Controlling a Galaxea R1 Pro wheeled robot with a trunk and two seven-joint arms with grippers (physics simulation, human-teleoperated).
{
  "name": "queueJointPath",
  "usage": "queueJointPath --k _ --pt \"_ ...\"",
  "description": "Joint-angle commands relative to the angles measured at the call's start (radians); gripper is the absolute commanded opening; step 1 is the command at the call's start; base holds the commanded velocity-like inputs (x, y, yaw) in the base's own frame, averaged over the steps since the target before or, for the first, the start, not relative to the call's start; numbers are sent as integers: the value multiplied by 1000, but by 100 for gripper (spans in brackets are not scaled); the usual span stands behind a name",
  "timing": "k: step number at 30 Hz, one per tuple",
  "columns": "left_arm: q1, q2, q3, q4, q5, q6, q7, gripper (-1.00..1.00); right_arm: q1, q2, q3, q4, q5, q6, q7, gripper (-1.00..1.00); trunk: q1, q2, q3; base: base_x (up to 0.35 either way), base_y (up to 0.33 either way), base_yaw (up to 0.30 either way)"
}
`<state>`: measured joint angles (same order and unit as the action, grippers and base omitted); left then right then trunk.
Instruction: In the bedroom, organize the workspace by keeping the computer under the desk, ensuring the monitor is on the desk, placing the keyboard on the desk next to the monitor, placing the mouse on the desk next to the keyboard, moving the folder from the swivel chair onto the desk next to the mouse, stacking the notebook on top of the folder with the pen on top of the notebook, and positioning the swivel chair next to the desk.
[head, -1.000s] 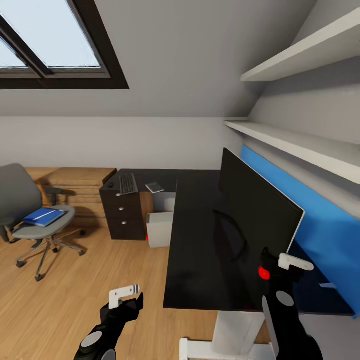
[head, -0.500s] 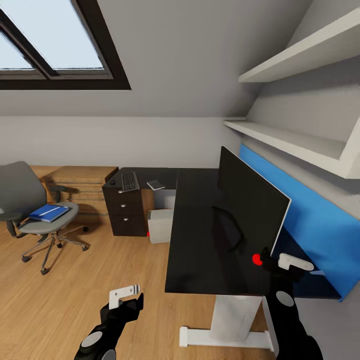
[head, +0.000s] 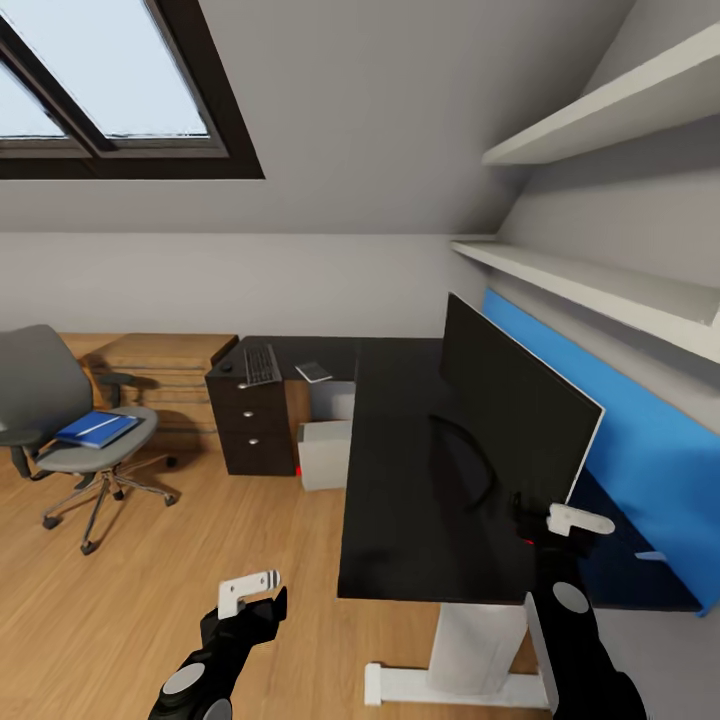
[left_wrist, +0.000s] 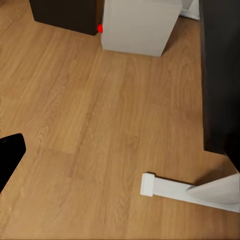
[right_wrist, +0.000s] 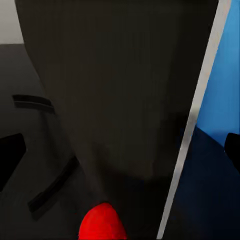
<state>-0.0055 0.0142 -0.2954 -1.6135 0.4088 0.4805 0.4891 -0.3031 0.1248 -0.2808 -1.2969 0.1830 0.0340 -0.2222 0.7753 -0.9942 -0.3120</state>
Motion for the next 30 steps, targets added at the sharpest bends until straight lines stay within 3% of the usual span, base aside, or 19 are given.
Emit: queueJointPath --k 1,16,30 --pt "-1 1 -2 -1 10 1 9 100 -1 1 -1 -1 10 3 2 100 1 -1 -1 212 144 0" --pt "-1 0 -4 1 11 1 9 100 -1 0 -1 -1 10 3 32 100 1 -1 -1 125 23 0" --pt "-1 -1 -4 4 11 3 9 100 -1 1 -1 1 10 3 32 100 1 -1 -1 -60 0 0"
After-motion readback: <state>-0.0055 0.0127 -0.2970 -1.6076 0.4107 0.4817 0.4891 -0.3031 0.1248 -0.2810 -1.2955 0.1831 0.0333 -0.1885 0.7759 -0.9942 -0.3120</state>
